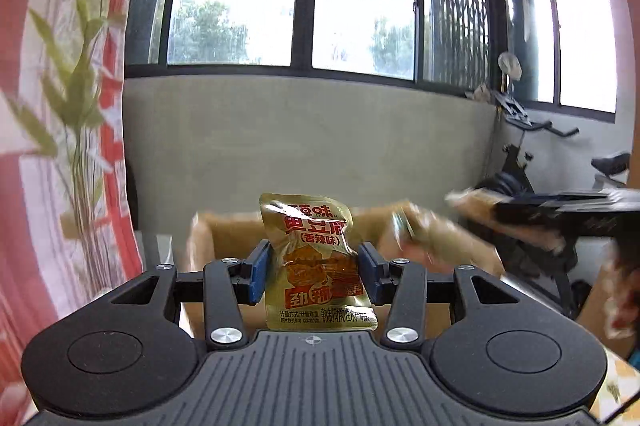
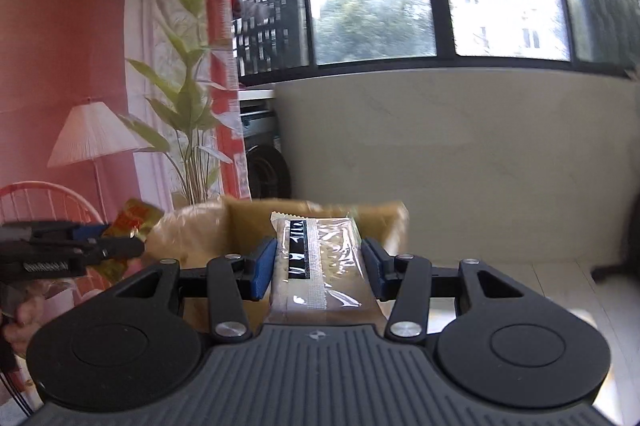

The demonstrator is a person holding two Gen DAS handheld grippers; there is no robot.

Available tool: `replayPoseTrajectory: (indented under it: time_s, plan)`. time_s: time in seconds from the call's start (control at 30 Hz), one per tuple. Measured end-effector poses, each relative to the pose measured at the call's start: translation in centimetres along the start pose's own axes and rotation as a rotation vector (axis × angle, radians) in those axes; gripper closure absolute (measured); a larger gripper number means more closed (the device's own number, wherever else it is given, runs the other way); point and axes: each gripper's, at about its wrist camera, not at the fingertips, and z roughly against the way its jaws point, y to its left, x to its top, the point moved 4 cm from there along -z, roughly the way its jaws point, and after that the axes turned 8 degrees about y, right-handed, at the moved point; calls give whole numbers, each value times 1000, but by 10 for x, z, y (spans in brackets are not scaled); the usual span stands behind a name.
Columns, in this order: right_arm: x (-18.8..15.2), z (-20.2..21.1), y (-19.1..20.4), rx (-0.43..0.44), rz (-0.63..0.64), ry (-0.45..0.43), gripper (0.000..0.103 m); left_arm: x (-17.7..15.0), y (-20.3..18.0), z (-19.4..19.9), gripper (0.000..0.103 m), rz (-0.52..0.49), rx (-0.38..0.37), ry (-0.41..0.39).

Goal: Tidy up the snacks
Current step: 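Carry both packets over the box and open both tools to release them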

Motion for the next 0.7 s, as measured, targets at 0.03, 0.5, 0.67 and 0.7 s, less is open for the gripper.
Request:
replayPoseTrajectory:
  time_s: [0.03,0.5,0.67,0.7]
  plan:
    - [8,-15,2,6,-6,3,54,8,2,-6,54,-3,10,-4]
    - [25,-114,25,-25,-29,139,53,31,38,-75,49,6,38,123]
    - [21,-105,27,-71,6,146,35,20,49,-76,34,50,36,145]
    - [20,-102,27,-72,3,142,34,20,50,-75,34,52,38,149]
